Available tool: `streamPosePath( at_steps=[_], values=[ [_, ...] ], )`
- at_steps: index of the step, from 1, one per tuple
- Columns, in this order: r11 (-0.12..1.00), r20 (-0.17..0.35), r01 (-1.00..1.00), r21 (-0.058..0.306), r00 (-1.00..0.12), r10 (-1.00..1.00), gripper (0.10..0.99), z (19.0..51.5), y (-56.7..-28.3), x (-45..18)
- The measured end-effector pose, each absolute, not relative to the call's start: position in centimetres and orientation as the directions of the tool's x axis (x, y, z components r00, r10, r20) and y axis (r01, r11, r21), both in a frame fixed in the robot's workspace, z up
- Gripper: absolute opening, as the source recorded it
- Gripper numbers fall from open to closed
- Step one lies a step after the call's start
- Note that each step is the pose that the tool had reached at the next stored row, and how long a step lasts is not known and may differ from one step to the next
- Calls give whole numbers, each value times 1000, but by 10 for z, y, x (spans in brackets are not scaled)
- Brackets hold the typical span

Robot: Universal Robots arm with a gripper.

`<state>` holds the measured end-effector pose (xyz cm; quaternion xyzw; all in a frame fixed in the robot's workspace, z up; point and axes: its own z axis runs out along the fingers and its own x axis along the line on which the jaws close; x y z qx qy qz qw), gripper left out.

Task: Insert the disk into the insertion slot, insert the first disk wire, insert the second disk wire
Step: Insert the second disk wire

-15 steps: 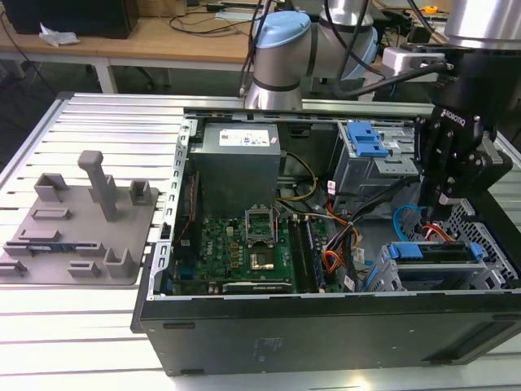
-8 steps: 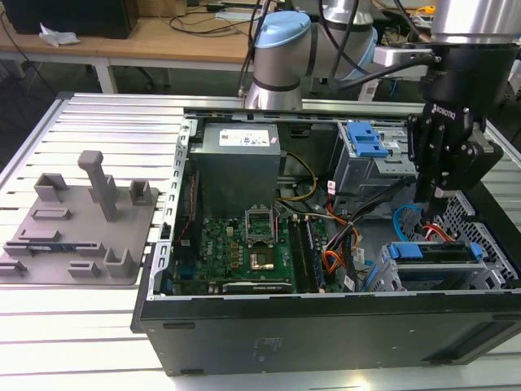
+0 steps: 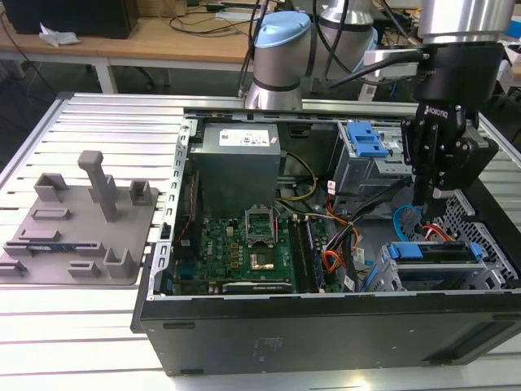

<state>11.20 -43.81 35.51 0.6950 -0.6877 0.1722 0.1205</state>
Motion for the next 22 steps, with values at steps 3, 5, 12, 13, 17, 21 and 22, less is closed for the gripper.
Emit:
streamPosePath(
  at_steps=[3,5,12,13,17,21,22],
  values=[
    [-28,412,-997,-70,-3,-911,361,352,-437,112],
    [-27,412,-997,-70,-5,-911,361,350,-437,113],
    [-16,413,-997,-70,-14,-911,361,349,-435,115],
    [-16,413,-997,-70,-15,-910,361,349,-434,115],
    [-10,414,-998,-70,-20,-910,361,349,-434,115],
    [-8,414,-998,-70,-22,-910,361,348,-434,115],
    [-7,414,-998,-69,-23,-910,361,348,-434,115]
  ],
)
